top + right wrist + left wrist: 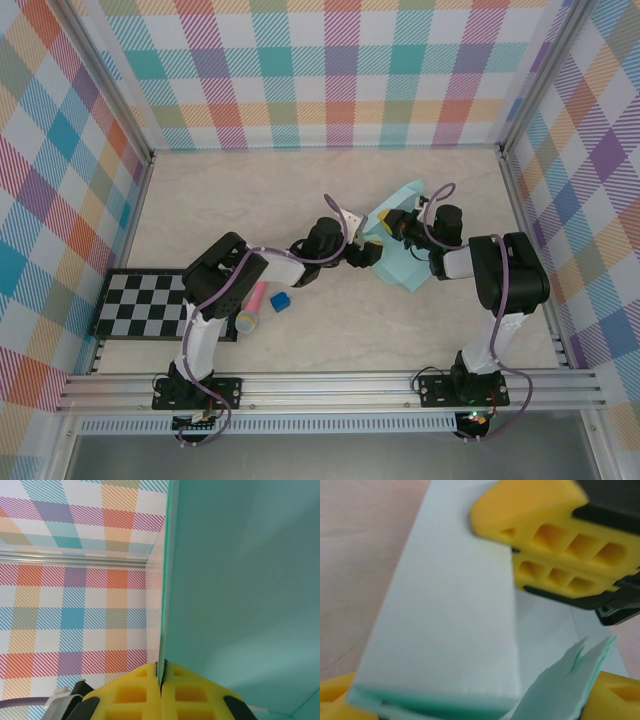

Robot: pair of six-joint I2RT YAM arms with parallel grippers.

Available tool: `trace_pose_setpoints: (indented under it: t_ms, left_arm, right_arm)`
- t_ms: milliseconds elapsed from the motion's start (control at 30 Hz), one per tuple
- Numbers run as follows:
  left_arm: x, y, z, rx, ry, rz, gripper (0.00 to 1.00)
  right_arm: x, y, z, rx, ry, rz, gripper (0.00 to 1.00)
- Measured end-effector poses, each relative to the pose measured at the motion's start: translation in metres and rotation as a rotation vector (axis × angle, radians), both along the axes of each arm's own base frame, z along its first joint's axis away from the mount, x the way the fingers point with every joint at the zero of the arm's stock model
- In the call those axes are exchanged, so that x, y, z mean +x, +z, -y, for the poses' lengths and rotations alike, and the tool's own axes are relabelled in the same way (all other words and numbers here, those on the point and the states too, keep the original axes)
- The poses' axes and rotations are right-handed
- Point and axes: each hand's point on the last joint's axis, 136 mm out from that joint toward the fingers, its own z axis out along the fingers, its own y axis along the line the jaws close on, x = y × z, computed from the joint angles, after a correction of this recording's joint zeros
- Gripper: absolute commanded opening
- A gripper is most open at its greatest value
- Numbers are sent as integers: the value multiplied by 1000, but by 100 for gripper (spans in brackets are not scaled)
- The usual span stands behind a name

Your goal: Fold the paper box

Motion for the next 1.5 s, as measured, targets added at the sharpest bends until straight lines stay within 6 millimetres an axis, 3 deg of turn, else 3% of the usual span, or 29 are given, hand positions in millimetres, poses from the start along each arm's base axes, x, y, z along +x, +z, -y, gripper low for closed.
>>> trace_pose_setpoints:
  t_ms: [200,267,400,567,1033,1267,1367,1500]
  left_arm:
    - [5,7,5,13,-18,50,69]
    - [5,6,4,24,-18,58,69]
    - [3,5,5,36,-36,68,81]
    - [-10,1,7,41,-108,63,88]
    - [-53,-11,-25,81,-190,25,85]
    - [-67,0,-30,68,-246,32,89]
    - [-69,8,-31,69,-258,48,86]
    - [-59,10,-38,108,-210,96,70]
  right_arm:
    - [-2,-2,1,2,-5,-4,0]
    - [-2,-2,1,2,-5,-4,0]
    - [-2,-2,1,6,-6,-9,0]
    - [-4,-2,0,11,0,-18,0]
    - [-12,-5,-8,18,50,-40,0]
    - [-8,-3,-8,18,50,-36,0]
    - [-8,-3,-8,18,50,-36,0]
    - [-7,-5,-8,17,50,-39,0]
